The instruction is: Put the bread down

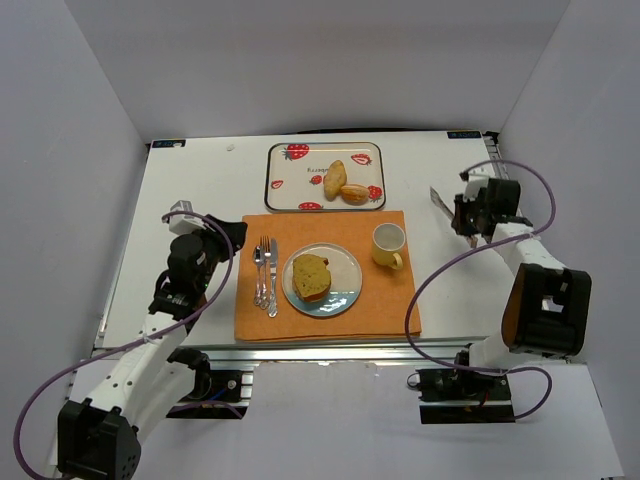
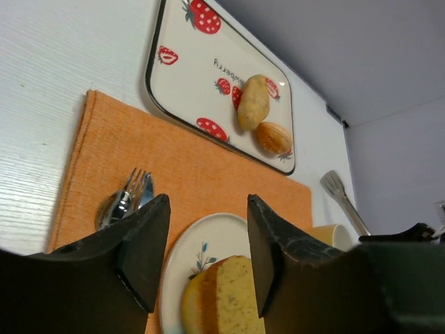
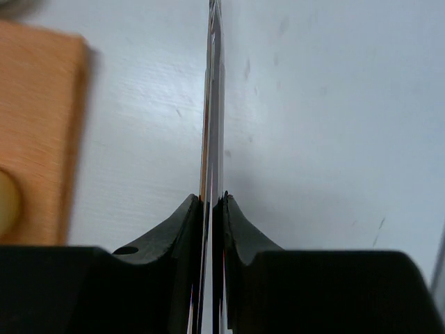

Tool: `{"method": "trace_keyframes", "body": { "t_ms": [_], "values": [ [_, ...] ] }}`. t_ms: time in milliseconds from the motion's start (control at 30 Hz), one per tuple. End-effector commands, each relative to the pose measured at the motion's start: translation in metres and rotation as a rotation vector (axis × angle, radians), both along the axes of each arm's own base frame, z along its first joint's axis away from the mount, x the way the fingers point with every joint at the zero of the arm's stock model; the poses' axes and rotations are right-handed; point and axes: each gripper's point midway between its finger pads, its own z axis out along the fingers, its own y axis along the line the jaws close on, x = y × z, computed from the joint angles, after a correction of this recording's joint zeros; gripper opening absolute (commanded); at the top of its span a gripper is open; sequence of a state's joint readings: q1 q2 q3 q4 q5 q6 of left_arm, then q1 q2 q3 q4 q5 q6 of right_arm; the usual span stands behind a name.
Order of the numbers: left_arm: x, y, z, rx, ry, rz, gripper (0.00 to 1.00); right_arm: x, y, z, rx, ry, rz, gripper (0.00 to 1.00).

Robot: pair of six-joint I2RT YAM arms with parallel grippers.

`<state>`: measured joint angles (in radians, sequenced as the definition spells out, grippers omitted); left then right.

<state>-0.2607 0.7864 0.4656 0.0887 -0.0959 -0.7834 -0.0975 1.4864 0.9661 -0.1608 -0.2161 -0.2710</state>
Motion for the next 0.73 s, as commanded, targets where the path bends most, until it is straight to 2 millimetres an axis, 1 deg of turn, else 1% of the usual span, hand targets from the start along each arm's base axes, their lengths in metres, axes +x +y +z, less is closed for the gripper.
{"method": "trace_keyframes", "body": {
  "t_ms": [0,33,67,100,133,167,200,233,267,300,333,367,400,433,467,500,567,600,633,700],
  "values": [
    [0.001,-0.001,-0.007,0.010,0.024,-0.014,0.61,0.008,-0.024,-0.023,0.026,-0.055,-0.146,0.00],
    [0.002,-0.002,-0.005,0.014,0.024,-0.015,0.64,0.005,-0.025,-0.035,0.023,-0.033,-0.148,0.02],
    [0.003,-0.001,-0.005,0.022,0.024,-0.014,0.66,0.002,-0.026,-0.044,0.020,-0.017,-0.146,0.07],
    [0.003,-0.001,-0.005,0.028,0.027,-0.013,0.71,-0.002,-0.024,-0.053,0.024,0.007,-0.138,0.13],
    [0.004,0.000,-0.005,0.033,0.030,-0.011,0.72,-0.007,-0.023,-0.065,0.022,0.042,-0.126,0.25],
    [0.005,-0.001,-0.003,0.035,0.028,-0.013,0.73,-0.010,-0.021,-0.071,0.023,0.063,-0.114,0.31],
    [0.005,0.000,-0.002,0.036,0.025,-0.010,0.75,-0.013,-0.020,-0.078,0.025,0.090,-0.101,0.38],
    [0.005,0.000,-0.003,0.037,0.028,-0.010,0.76,-0.016,-0.018,-0.086,0.029,0.148,-0.087,0.49],
    [0.006,0.000,-0.003,0.036,0.028,-0.010,0.76,-0.019,-0.017,-0.090,0.039,0.183,-0.078,0.54],
    [0.006,-0.001,-0.001,0.032,0.022,-0.011,0.77,-0.019,-0.016,-0.091,0.046,0.198,-0.069,0.58],
    [0.006,-0.001,-0.002,0.031,0.024,-0.012,0.77,-0.016,-0.017,-0.090,0.049,0.202,-0.064,0.64],
    [0.006,-0.002,-0.002,0.028,0.025,-0.013,0.77,-0.019,-0.018,-0.090,0.044,0.213,-0.051,0.89],
    [0.006,-0.002,-0.002,0.027,0.025,-0.015,0.77,-0.018,-0.020,-0.088,0.035,0.211,-0.051,0.89],
    [0.006,-0.002,-0.001,0.026,0.023,-0.018,0.78,-0.013,-0.021,-0.078,0.024,0.191,-0.047,0.89],
    [0.006,-0.003,0.000,0.027,0.022,-0.021,0.78,-0.015,-0.022,-0.075,0.009,0.198,-0.034,0.89],
    [0.006,-0.003,0.000,0.027,0.023,-0.024,0.78,-0.013,-0.026,-0.068,-0.006,0.183,-0.044,0.89],
    [0.004,-0.007,0.001,0.026,0.020,-0.047,0.78,-0.003,-0.029,-0.041,-0.029,0.120,-0.043,0.89],
    [0.004,-0.009,0.001,0.024,0.021,-0.058,0.77,-0.002,-0.031,-0.032,-0.047,0.105,-0.041,0.89],
    [0.003,-0.011,0.001,0.021,0.020,-0.070,0.76,0.003,-0.031,-0.013,-0.055,0.054,-0.037,0.90],
    [0.002,-0.023,0.006,0.007,0.003,-0.141,0.60,0.015,-0.031,0.015,-0.063,-0.023,-0.030,0.89]
  ]
}}
